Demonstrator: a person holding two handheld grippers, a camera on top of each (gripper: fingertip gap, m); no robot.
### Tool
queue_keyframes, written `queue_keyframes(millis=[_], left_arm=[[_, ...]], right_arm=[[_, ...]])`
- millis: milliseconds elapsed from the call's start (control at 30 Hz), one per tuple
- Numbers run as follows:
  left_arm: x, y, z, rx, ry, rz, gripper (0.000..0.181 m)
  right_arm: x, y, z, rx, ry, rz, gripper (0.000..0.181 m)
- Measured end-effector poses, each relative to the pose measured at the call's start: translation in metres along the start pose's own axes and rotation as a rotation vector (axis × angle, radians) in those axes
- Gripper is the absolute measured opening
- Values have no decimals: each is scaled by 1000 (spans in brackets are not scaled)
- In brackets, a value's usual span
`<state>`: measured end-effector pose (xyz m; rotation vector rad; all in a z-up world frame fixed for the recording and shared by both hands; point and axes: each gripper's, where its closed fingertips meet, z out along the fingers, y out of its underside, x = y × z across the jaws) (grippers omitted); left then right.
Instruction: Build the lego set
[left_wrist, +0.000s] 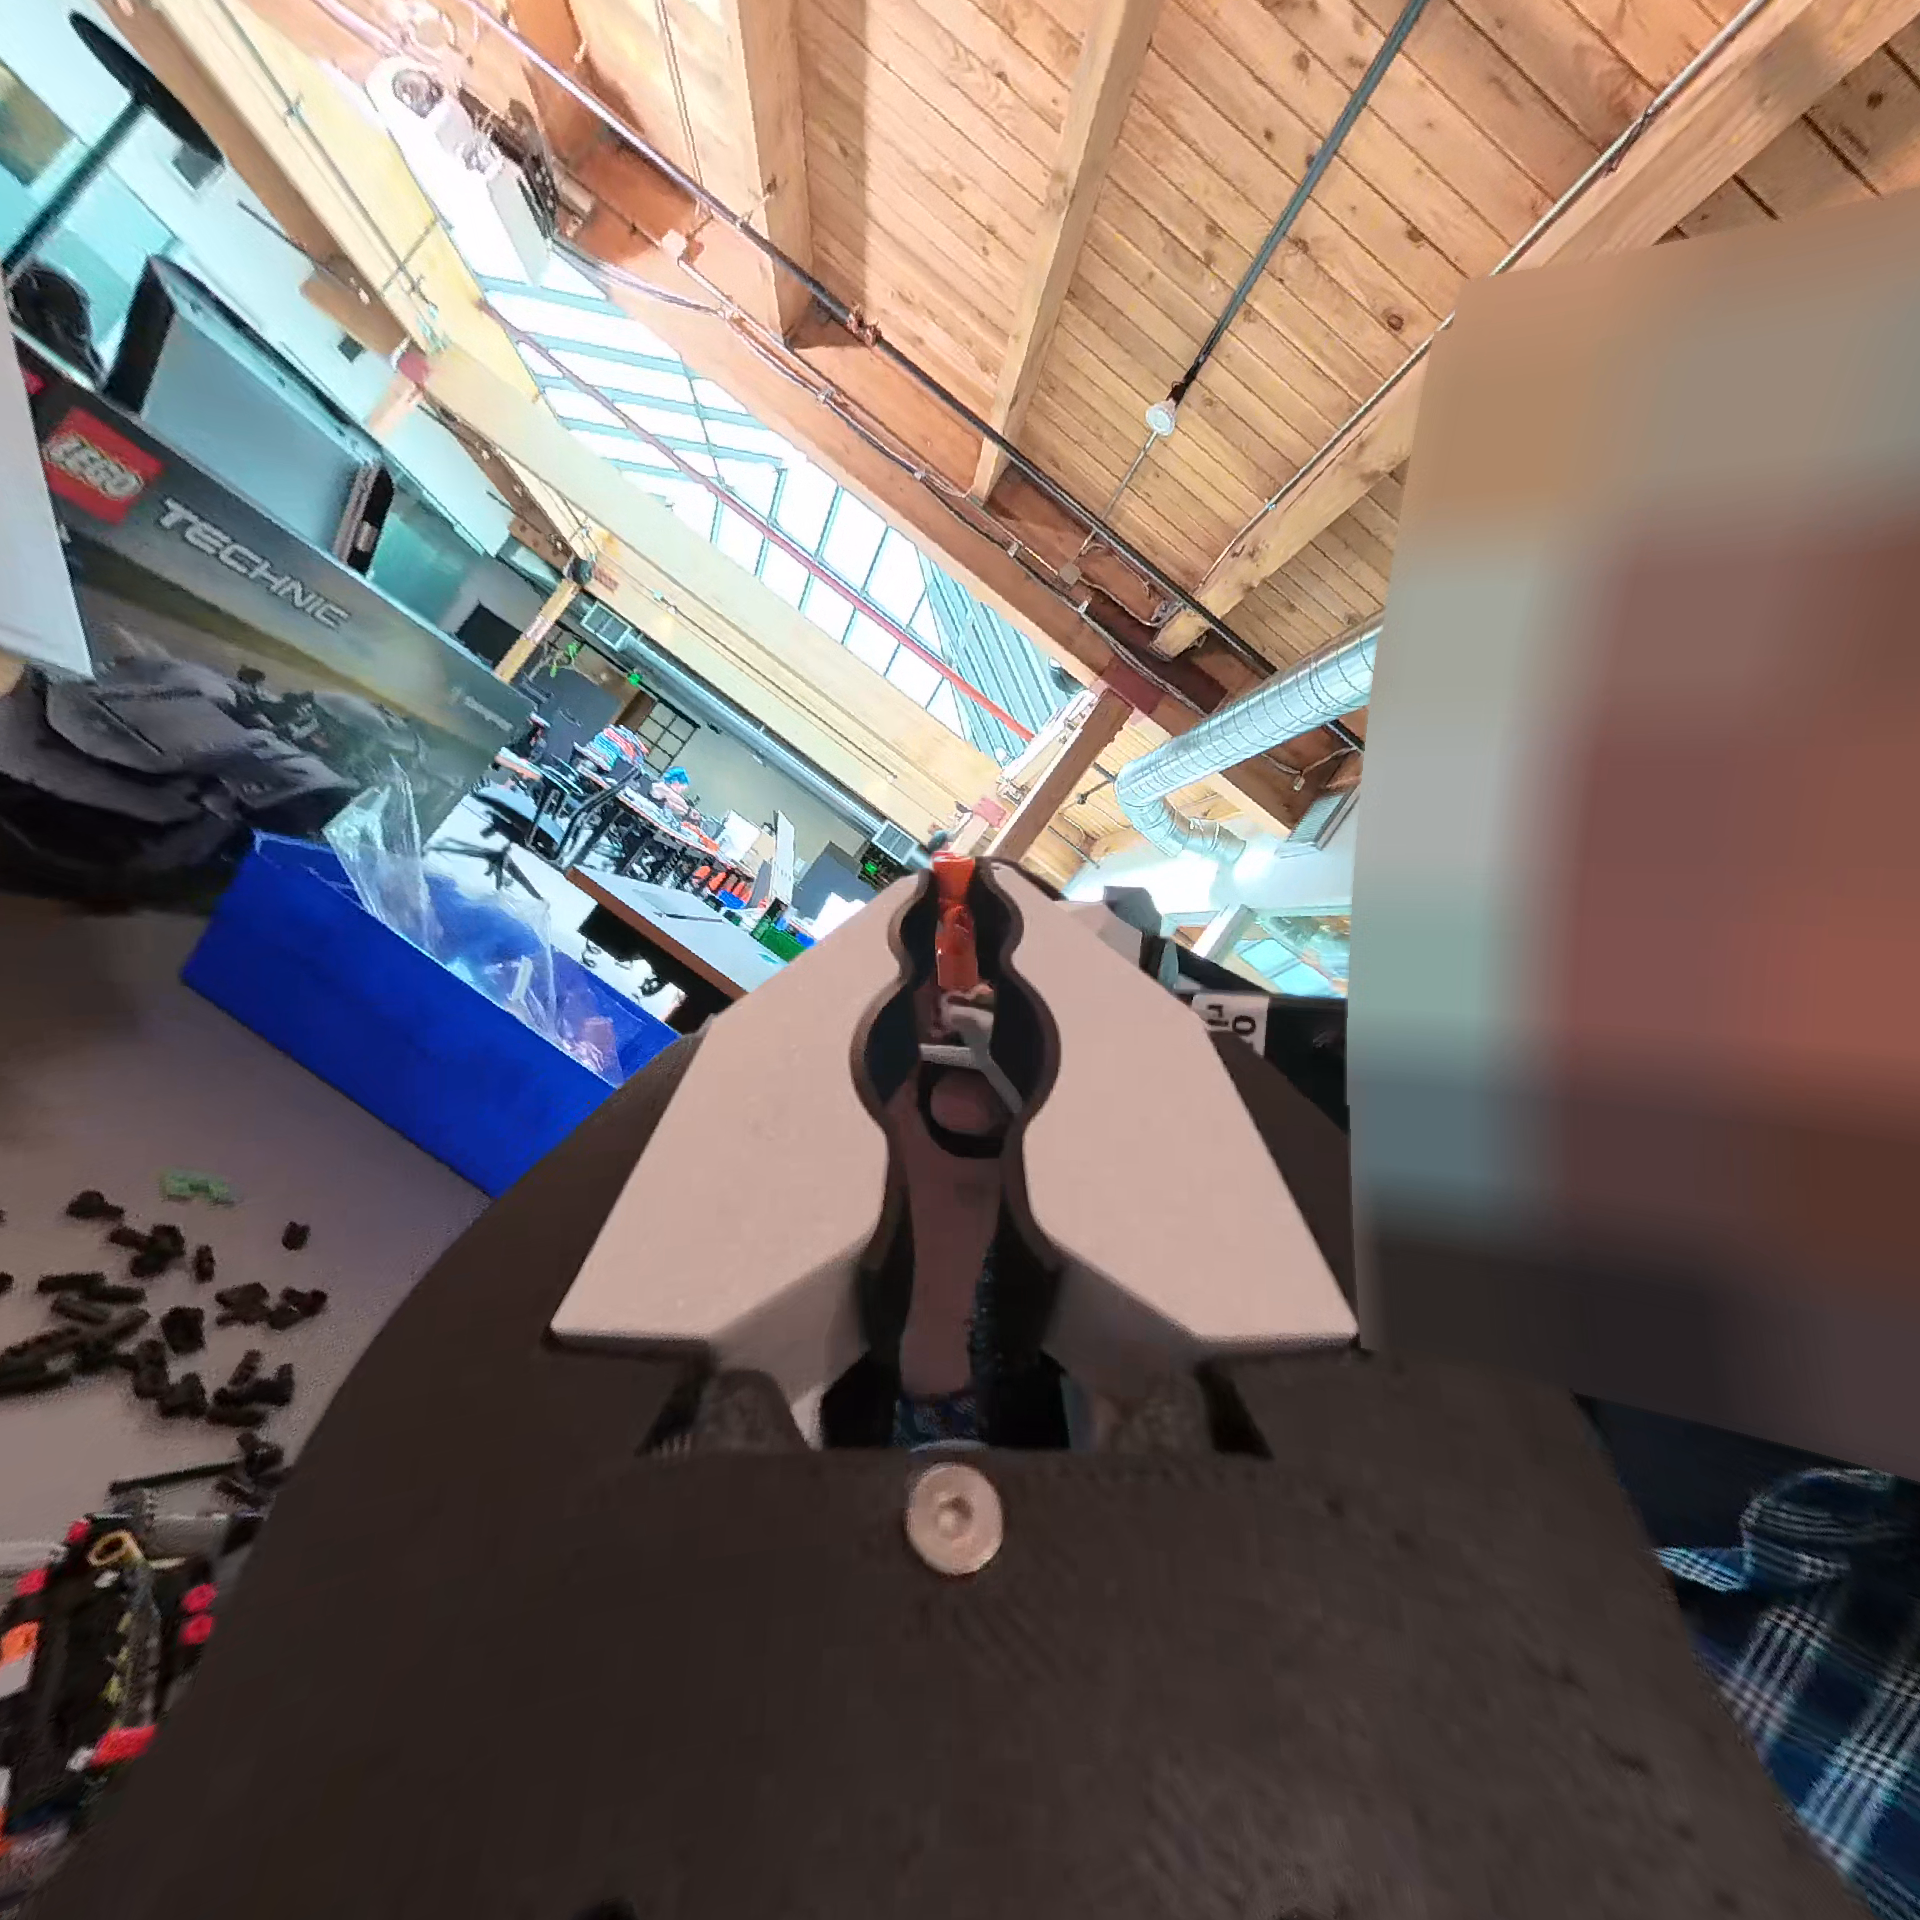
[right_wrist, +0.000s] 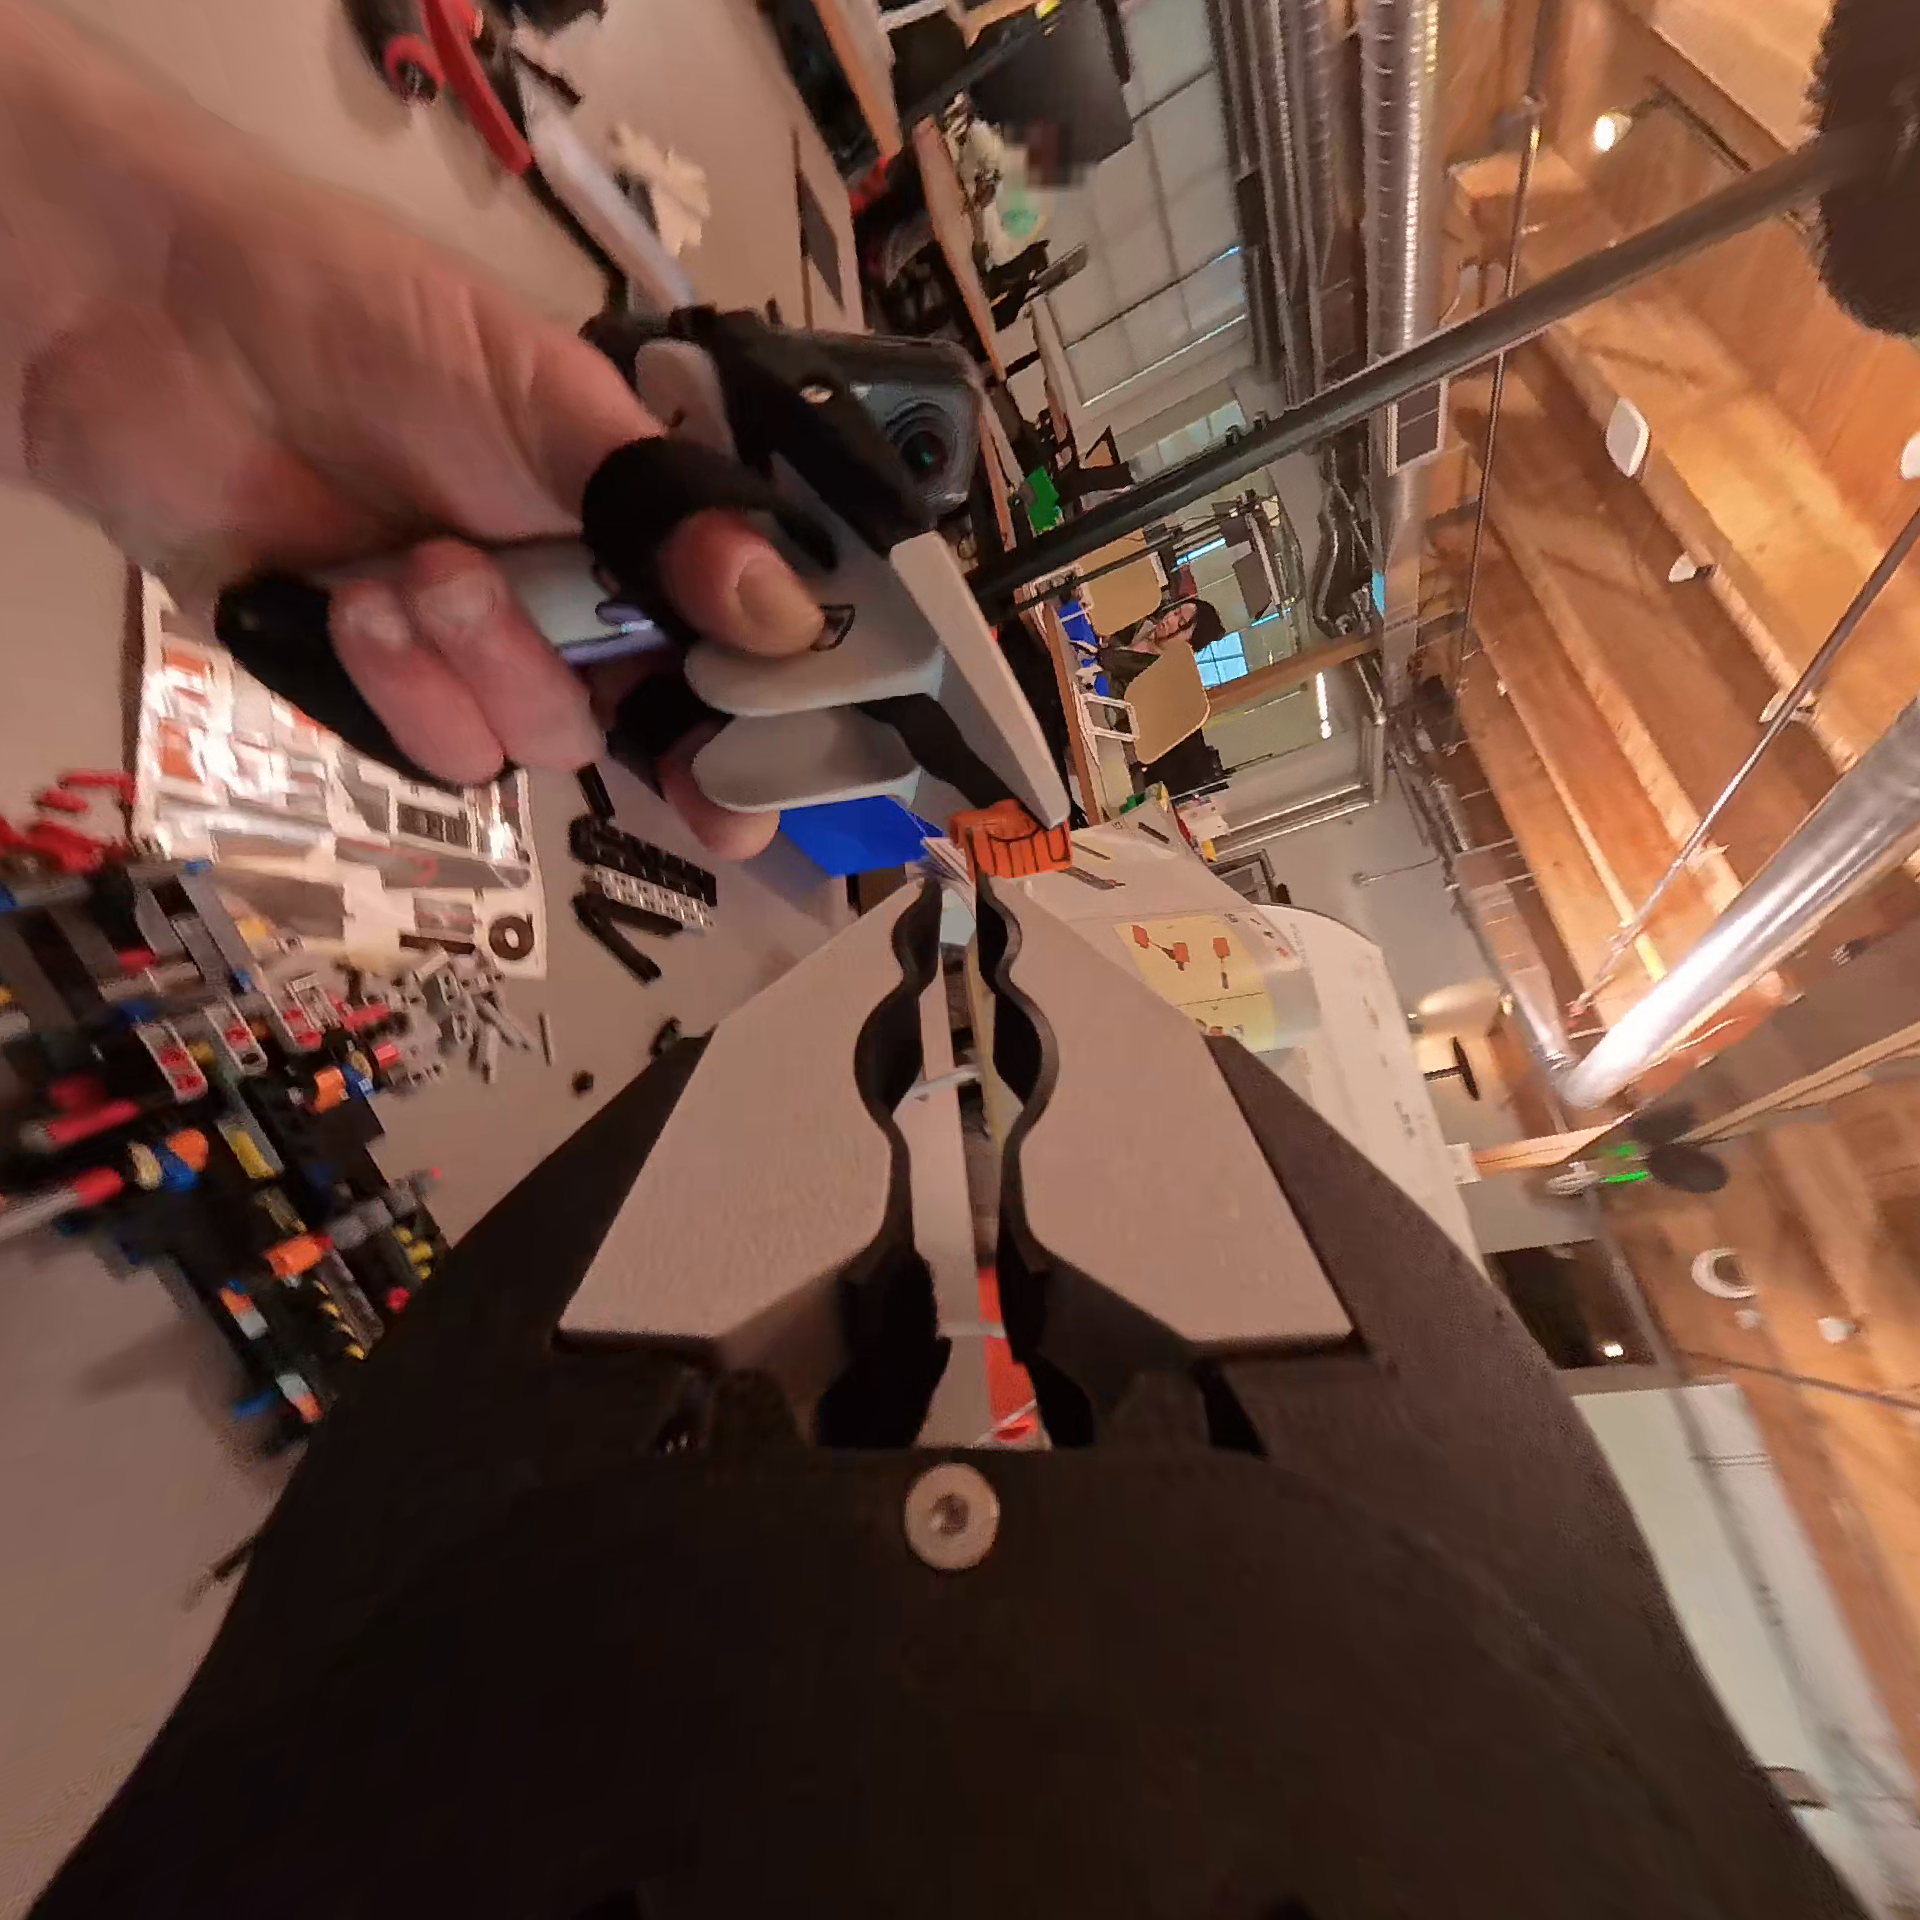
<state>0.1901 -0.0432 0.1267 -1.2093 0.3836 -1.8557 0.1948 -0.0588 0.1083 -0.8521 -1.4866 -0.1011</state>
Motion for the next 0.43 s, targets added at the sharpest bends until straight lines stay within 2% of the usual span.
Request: queue_keyframes(millis=[33,133,433], left_arm=[[0,2,1,-6,4,-22,7],[-3,8,3,-23,1,-64,7],[-9,12,5,-19,3,-116,6]], right_arm=[[-2,3,1,-13,-2,-42,4],[-4,11,2,-40,5,-120,5],[-2,10,-3,-19,26,-216,6]])
